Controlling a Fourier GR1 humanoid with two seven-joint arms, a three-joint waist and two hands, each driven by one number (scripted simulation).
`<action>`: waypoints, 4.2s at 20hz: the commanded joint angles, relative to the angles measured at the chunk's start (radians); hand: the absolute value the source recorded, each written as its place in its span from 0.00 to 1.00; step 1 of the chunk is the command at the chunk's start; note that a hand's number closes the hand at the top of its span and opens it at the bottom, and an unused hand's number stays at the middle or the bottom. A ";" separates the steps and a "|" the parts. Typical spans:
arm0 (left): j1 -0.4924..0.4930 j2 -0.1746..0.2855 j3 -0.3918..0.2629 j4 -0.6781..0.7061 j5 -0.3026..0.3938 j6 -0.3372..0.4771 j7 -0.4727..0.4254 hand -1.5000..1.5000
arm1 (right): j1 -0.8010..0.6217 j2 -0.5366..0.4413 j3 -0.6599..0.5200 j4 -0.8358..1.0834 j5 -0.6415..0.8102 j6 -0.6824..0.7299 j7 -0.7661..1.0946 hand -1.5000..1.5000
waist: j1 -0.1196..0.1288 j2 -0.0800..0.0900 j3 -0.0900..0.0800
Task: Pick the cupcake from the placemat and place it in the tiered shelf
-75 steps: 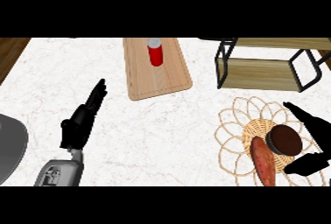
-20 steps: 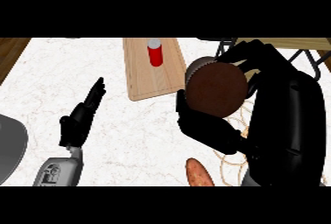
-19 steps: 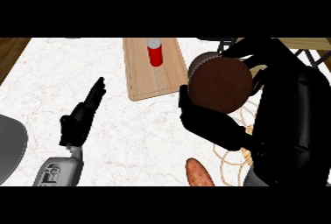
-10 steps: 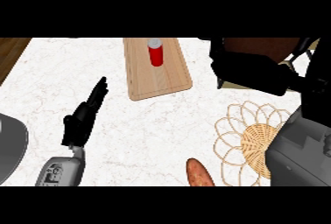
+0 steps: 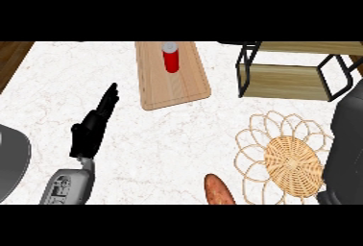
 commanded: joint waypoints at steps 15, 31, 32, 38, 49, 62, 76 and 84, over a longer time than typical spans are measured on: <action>-0.037 -0.005 0.008 -0.006 0.008 -0.005 0.022 0.50 | -0.006 -0.175 -0.022 0.429 0.037 -0.269 -0.345 1.00 | 0.009 0.004 0.000; 0.028 -0.026 -0.025 0.026 -0.022 0.004 -0.032 0.50 | -0.013 -0.163 -0.227 0.682 -0.235 -0.669 -0.606 1.00 | 0.008 0.004 0.000; 0.049 0.013 -0.007 -0.068 0.014 -0.040 -0.001 0.50 | -0.038 -0.220 -0.272 0.735 -0.275 -0.648 -0.639 1.00 | 0.014 0.003 0.001; 0.068 0.013 -0.011 -0.074 0.009 -0.037 -0.002 0.50 | -0.038 -0.284 -0.240 0.901 -0.053 -0.705 -0.470 1.00 | 0.018 0.005 -0.001; 0.022 -0.002 -0.010 -0.044 -0.017 -0.005 0.032 0.50 | 0.080 -0.255 -0.274 0.688 -0.188 -0.698 -0.418 0.00 | -0.005 -0.002 0.000; 0.038 0.019 0.004 -0.039 0.008 -0.041 -0.004 0.50 | -0.022 -0.303 -0.343 0.619 -0.414 -0.644 -0.435 0.00 | 0.002 -0.001 0.000; 0.018 0.011 0.024 -0.039 0.004 -0.008 0.045 0.50 | 0.151 -0.528 -0.603 0.329 -0.576 -0.429 -0.103 0.00 | -0.038 -0.010 0.001; 0.070 0.017 0.018 -0.107 0.020 -0.027 0.055 0.50 | 0.406 -0.732 -0.887 0.180 -0.835 -0.081 -0.089 0.00 | -0.036 -0.010 0.002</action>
